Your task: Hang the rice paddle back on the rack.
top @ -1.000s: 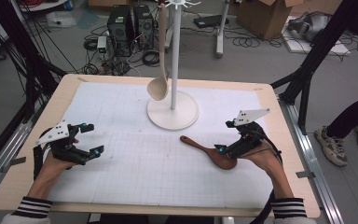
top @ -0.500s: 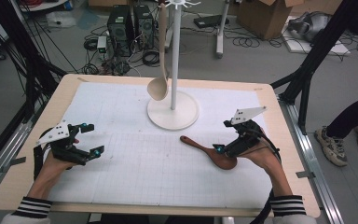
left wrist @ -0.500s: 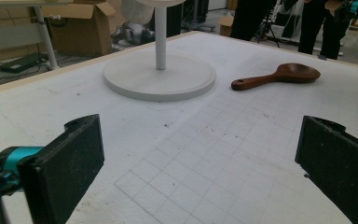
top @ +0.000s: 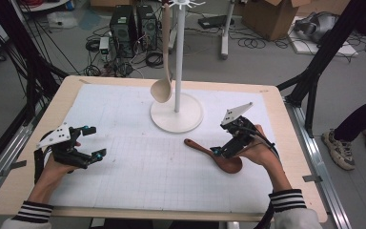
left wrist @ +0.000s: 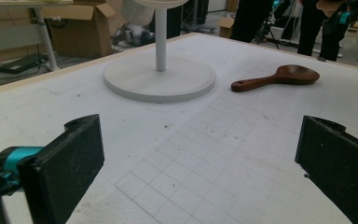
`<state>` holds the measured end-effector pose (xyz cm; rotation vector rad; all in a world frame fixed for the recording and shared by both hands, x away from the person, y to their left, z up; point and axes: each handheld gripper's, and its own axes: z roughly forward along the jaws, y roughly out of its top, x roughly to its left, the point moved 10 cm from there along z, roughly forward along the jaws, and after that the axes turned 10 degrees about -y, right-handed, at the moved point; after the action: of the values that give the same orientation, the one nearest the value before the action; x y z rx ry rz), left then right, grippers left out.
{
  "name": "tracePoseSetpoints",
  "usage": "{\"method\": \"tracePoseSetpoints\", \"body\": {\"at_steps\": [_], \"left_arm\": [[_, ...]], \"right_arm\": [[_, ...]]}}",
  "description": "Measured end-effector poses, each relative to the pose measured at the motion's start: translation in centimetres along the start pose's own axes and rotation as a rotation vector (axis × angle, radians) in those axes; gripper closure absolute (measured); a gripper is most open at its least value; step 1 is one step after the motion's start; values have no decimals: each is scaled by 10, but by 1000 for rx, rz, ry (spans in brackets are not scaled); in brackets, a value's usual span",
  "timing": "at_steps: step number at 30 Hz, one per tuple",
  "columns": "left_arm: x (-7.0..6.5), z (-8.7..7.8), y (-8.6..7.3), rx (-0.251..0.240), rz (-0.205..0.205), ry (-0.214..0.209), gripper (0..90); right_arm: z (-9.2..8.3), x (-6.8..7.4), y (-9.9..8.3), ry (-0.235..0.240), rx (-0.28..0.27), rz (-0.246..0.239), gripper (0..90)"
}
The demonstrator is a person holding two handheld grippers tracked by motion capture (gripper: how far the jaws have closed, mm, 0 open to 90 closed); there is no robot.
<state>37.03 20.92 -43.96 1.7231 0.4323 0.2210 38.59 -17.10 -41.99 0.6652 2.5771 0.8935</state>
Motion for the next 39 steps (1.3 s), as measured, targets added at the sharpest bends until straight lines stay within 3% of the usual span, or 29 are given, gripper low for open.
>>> {"method": "tracePoseSetpoints", "body": {"at_steps": [3, 11, 21, 30, 36, 39], "left_arm": [[0, 0, 1, -5, -2, -1, 17], [0, -1, 2, -10, -1, -1, 17], [0, -2, 3, -12, 3, 0, 17], [0, -1, 2, -7, 2, -4, 17], [0, -1, 3, -12, 3, -2, 17], [0, -1, 3, -12, 3, -3, 17]], "right_arm": [[7, 1, -3, -8, 65, -17, 5], [19, 1, -2, -9, 153, -32, 6], [45, 7, -14, 2, 319, -75, 6], [60, 9, -18, 11, 417, -95, 17], [70, 12, -22, 22, 483, -106, 78], [72, 11, -23, 16, 510, -104, 167]]}}
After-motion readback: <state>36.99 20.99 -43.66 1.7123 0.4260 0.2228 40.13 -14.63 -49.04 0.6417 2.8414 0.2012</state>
